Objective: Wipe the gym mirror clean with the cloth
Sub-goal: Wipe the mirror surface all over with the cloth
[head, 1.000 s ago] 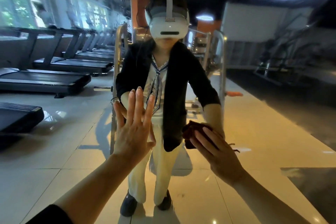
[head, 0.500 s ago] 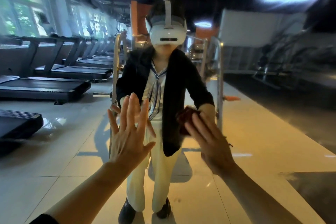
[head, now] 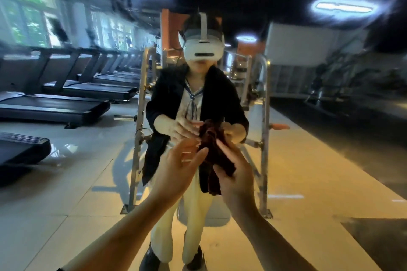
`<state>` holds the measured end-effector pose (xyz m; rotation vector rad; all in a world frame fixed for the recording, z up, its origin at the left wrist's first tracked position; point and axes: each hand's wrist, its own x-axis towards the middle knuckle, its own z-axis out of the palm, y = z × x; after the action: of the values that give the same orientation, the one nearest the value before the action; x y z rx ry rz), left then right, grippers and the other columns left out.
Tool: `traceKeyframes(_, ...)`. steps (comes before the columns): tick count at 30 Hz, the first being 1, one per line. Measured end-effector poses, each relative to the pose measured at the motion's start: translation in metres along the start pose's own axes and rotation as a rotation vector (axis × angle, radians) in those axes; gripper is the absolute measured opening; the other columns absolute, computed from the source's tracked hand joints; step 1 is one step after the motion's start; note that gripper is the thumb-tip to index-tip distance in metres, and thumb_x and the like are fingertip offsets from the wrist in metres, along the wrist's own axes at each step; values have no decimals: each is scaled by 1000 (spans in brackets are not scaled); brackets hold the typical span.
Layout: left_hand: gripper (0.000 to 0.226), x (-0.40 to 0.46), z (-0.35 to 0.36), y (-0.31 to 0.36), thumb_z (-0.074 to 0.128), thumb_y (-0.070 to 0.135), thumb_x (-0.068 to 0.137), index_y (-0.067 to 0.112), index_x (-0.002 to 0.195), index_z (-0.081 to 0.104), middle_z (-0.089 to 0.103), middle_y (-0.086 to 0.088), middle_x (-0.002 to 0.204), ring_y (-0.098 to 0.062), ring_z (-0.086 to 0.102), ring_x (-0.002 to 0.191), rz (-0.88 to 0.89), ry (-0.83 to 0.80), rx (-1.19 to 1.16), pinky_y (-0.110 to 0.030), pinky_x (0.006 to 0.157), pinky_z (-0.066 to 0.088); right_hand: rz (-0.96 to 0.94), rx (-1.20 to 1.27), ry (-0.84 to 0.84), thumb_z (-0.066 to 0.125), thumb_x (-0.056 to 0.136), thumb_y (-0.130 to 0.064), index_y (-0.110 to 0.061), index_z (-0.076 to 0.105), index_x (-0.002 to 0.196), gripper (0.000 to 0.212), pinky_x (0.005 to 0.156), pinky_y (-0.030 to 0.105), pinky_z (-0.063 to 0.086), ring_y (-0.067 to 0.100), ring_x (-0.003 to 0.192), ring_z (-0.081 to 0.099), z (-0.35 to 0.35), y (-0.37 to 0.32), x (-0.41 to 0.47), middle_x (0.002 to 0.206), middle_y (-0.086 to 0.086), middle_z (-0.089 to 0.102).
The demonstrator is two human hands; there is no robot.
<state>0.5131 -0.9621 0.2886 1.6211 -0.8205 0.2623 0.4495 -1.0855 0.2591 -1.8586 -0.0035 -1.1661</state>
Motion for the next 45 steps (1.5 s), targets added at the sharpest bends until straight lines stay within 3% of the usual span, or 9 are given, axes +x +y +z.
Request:
traceKeyframes(5,24,-19,3,16,74,19,85,21,108,66,73,8,95,-6,70,90,-207,-149,-203,-20,74,57,540,586,-181,46,99,3,-27,58,136,49,105,37,51,12,123,61,-19,-48,-11,127,-8,69)
traceKeyframes(12,17,-30,-21,15,53,12,99,4,110,62,71,-11,90,-24,71,86,-676,-125,-765,-28,61,56,724,800,-74,43,96,9,-21,61,132,51,97,45,55,24,112,69,-41,-68,-11,119,8,73)
traceKeyframes(19,57,-20,-27,18,63,2,77,13,132,56,72,-15,113,-33,71,103,-590,-224,-955,-42,75,62,841,934,-93,75,80,-41,-6,67,127,59,99,46,53,35,119,64,-42,-73,-27,129,23,64)
traceKeyframes(23,45,-6,-24,30,57,-3,88,15,129,59,70,-14,118,-30,70,106,-516,-344,-819,-43,85,60,932,912,-140,101,45,-31,-6,75,114,78,81,41,61,33,110,70,-45,-85,-26,120,20,70)
traceKeyframes(27,34,11,-13,44,61,0,93,11,125,59,69,-13,111,-21,71,97,-387,-363,-492,-37,87,59,1023,714,23,74,71,-17,-5,68,115,45,79,41,57,33,92,74,-46,-104,-17,101,18,76)
traceKeyframes(35,34,56,-27,53,71,6,89,18,119,62,68,11,105,-3,66,95,35,39,-136,-26,87,54,284,245,630,57,101,-17,-21,57,122,21,85,35,53,15,102,62,-46,-121,68,114,2,62)
traceKeyframes(39,37,74,-42,54,70,9,89,16,124,60,66,7,115,-4,63,106,220,44,-40,-17,86,53,-333,-760,266,53,98,-32,-6,49,126,38,120,51,29,33,147,27,-14,-65,106,152,23,35)
traceKeyframes(41,39,80,-50,51,71,8,88,15,124,60,66,4,116,-8,63,110,291,60,38,-22,90,52,-358,-787,107,49,97,-54,-10,47,128,53,123,57,18,29,154,12,-2,-41,111,160,19,27)
traceKeyframes(45,38,91,-61,48,70,0,84,12,118,63,63,-1,116,-5,63,102,440,147,205,-10,88,49,-367,-566,407,44,99,-56,-20,43,134,51,105,51,44,20,128,45,8,-46,126,137,6,44)
